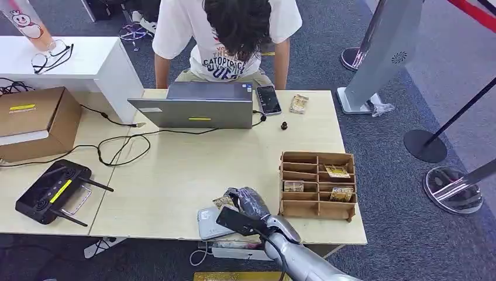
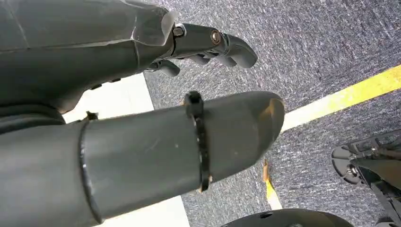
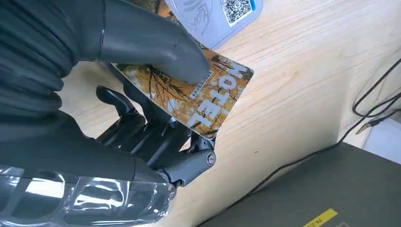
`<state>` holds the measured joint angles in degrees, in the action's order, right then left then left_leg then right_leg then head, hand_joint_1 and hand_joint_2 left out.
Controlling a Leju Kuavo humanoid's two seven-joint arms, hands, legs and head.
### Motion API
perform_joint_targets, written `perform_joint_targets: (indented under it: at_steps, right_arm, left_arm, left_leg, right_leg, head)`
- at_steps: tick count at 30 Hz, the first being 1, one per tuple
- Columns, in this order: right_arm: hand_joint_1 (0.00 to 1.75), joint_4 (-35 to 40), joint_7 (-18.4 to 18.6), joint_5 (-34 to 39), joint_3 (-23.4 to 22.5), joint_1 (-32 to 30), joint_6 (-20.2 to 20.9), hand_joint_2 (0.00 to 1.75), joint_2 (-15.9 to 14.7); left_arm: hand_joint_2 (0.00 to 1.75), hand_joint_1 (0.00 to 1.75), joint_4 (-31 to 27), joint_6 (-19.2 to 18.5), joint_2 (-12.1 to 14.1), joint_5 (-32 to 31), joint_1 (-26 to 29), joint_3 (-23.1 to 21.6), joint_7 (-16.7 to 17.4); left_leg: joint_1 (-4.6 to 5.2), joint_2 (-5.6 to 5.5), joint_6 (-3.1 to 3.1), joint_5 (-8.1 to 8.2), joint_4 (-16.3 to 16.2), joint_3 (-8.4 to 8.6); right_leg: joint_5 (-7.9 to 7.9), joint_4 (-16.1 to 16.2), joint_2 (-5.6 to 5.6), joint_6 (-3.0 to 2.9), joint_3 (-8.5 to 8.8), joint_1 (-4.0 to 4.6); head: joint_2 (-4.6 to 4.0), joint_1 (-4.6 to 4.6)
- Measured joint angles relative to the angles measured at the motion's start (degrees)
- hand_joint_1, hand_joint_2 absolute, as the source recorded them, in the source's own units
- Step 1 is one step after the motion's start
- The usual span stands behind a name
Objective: Pass the card to the sensor for recognition and then transmit it.
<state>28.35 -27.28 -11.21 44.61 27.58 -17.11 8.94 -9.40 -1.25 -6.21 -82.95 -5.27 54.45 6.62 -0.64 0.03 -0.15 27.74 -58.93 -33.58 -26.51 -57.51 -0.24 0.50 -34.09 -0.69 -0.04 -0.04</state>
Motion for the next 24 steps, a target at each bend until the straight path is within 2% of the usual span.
perform_joint_targets:
  at_steps: [11, 24]
  right_arm:
    - [1.75, 0.1, 0.4, -0.9, 0.2, -1.1, -1.2, 1.75, 0.0]
    - [1.75, 1.0, 1.2, -0.8, 0.6, -1.6, 0.9, 1.75, 0.0]
  left_arm:
    - [0.0, 0.0, 0.0, 0.0, -0.1, -0.3, -0.3, 0.0, 0.5]
    - [0.0, 0.0, 0.0, 0.2, -0.4, 0.0, -0.6, 0.0, 0.9]
  left_leg:
    - [0.0, 0.0, 0.0, 0.0, 0.0, 0.01]
    - [0.0, 0.0, 0.0, 0.0, 0.0, 0.0]
  right_leg:
    - [0.0, 0.0, 0.0, 0.0, 0.0, 0.0]
    - [0.0, 0.0, 0.01, 0.0, 0.0, 0.0]
  head:
    - [0.0, 0.0]
    - [0.0, 0.0]
